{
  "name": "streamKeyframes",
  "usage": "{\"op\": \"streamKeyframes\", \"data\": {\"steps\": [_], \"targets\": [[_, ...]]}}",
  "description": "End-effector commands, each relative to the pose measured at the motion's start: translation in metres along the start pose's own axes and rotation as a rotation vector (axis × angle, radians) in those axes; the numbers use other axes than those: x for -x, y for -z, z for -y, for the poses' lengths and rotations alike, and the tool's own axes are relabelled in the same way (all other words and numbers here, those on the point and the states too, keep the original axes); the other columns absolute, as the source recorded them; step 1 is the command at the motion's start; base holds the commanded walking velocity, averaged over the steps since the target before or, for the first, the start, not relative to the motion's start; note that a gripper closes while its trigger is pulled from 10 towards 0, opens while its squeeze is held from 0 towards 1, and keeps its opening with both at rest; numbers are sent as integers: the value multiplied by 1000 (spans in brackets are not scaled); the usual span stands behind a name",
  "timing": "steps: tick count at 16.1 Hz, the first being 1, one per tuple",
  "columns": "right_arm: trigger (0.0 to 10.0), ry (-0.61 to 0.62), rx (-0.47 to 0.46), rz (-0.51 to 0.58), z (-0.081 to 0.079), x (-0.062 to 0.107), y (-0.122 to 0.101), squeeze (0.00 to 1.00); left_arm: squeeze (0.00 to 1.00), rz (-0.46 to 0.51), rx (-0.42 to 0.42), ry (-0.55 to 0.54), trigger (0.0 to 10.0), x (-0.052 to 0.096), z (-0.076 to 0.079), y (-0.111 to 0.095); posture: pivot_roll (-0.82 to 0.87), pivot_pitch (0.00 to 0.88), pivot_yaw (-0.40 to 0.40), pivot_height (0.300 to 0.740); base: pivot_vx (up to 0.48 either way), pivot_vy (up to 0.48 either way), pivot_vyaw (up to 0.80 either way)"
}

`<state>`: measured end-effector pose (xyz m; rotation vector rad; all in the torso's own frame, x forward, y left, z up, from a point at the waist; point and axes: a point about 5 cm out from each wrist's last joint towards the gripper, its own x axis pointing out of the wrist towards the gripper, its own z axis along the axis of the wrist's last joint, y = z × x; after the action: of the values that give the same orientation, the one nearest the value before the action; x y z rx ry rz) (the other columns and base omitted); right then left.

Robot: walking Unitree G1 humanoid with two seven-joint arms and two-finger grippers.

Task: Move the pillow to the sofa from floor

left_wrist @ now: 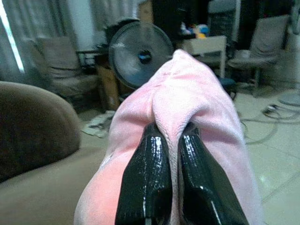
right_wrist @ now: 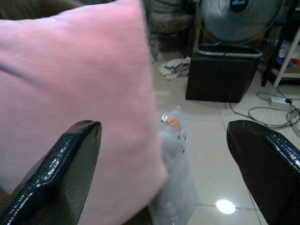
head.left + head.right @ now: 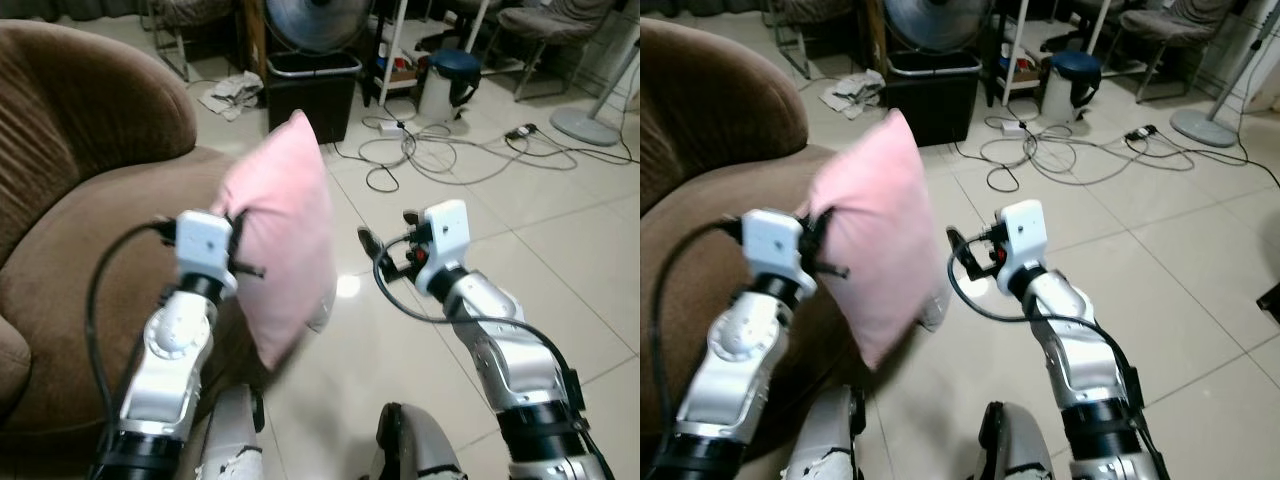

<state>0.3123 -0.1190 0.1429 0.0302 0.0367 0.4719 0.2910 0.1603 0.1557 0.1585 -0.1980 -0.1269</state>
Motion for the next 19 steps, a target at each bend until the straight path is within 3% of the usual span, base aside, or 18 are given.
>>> {"op": "streamKeyframes", "data": {"steps": [1,3,6,8,11,14,19], "targets": [[10000,28,-13,28,3,-4,-7,0,0,2,11,-37,10000,-3,-6,-12,218,0,-78,609,0,0,0],[10000,16,-26,46,-3,-13,-13,0,0,-95,-24,-115,10000,-4,-19,-10,226,0,-97,629,0,0,0],[10000,44,-6,24,3,-15,-11,0,0,-121,-49,-148,10000,6,-26,-9,232,0,-106,659,0,0,0],[10000,78,-7,32,10,-18,-14,0,0,-109,-47,-156,10000,10,-26,-13,227,0,-99,679,0,0,0],[10000,101,-16,37,14,-19,-14,0,0,-117,-109,-106,10000,7,-21,-13,238,0,-95,704,0,0,0],[10000,114,-22,38,15,-20,-13,0,0,-103,-98,-98,10000,6,-20,-16,231,0,-79,739,0,0,0],[10000,161,11,19,21,-17,-9,0,0,-127,-169,-83,10000,0,-20,-11,189,0,-46,740,0,0,0]]}}
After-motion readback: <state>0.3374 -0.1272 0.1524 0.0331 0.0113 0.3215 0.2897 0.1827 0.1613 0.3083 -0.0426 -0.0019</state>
